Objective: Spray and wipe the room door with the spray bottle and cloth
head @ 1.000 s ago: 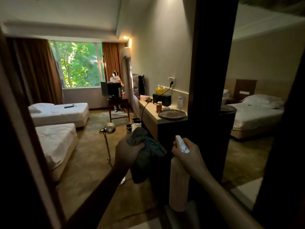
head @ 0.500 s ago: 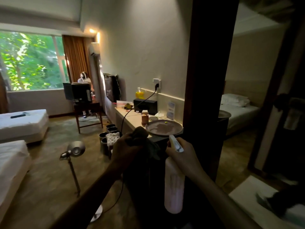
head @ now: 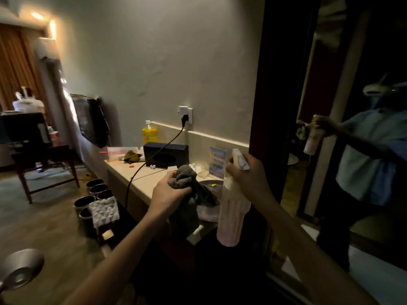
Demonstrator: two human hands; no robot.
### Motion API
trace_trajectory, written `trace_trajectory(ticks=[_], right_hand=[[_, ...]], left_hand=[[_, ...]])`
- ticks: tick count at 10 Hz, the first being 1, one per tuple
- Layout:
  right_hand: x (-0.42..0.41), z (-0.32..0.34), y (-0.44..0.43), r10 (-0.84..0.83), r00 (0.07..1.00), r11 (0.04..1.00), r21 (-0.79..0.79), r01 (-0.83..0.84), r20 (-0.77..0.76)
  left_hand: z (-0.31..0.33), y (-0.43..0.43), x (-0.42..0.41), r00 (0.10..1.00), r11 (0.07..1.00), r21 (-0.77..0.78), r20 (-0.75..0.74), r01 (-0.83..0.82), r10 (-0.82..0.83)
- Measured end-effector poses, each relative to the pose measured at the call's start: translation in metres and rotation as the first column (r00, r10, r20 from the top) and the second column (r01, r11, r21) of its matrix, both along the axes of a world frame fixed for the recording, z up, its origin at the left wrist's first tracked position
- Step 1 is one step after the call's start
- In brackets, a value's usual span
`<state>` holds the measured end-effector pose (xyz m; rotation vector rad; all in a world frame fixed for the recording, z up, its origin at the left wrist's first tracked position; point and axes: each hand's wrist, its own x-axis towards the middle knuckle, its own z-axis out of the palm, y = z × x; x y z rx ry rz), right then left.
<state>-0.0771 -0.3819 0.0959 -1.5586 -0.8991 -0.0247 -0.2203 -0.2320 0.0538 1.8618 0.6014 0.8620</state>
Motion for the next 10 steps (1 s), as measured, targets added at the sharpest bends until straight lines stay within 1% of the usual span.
trace_trajectory(ticks=[1,2,3,4,5,6,7,8,9,10], right_hand=[[0.029,0.001,0.045,-0.063,0.998,0.998,-0.02,0.064,0.029],[0.061,-0.003,0.084,-0.121,0.992,0.993,-0.002,0.121,0.03],[0.088,-0.011,0.114,-0.213,0.976,0.977,0.013,0.212,0.045],[0.106,-0.026,0.137,-0.289,0.956,0.956,-0.027,0.291,0.053],[0.117,-0.038,0.15,-0.366,0.93,0.93,-0.028,0.368,0.042],[0.124,-0.04,0.158,-0.417,0.908,0.908,-0.017,0.419,0.047],[0.123,-0.04,0.159,-0.457,0.887,0.889,0.009,0.458,0.061],[0.115,-0.047,0.157,-0.475,0.879,0.879,-0.013,0.476,0.038],[0.103,-0.06,0.159,-0.448,0.88,0.889,0.023,0.457,-0.161],[0.09,-0.071,0.159,-0.656,0.755,0.752,-0.089,0.653,-0.003]], left_hand=[[-0.009,0.044,0.042,0.999,0.999,0.004,-0.024,0.046,-0.046],[-0.02,0.081,0.089,0.987,0.991,0.023,-0.092,0.133,-0.131],[-0.028,0.111,0.137,0.97,0.977,0.045,-0.14,0.207,-0.199],[-0.038,0.125,0.173,0.952,0.957,0.029,-0.115,0.289,-0.284],[-0.05,0.133,0.202,0.937,0.941,-0.016,-0.09,0.338,-0.338],[-0.057,0.142,0.222,0.912,0.922,0.0,-0.146,0.387,-0.383],[-0.067,0.152,0.233,0.866,0.882,0.07,-0.24,0.467,-0.439],[-0.078,0.165,0.234,0.804,0.831,0.091,-0.329,0.549,-0.495],[-0.088,0.177,0.232,0.781,0.763,0.239,-0.383,0.6,-0.494],[-0.081,0.183,0.228,0.724,0.645,0.353,-0.472,0.678,-0.503]])
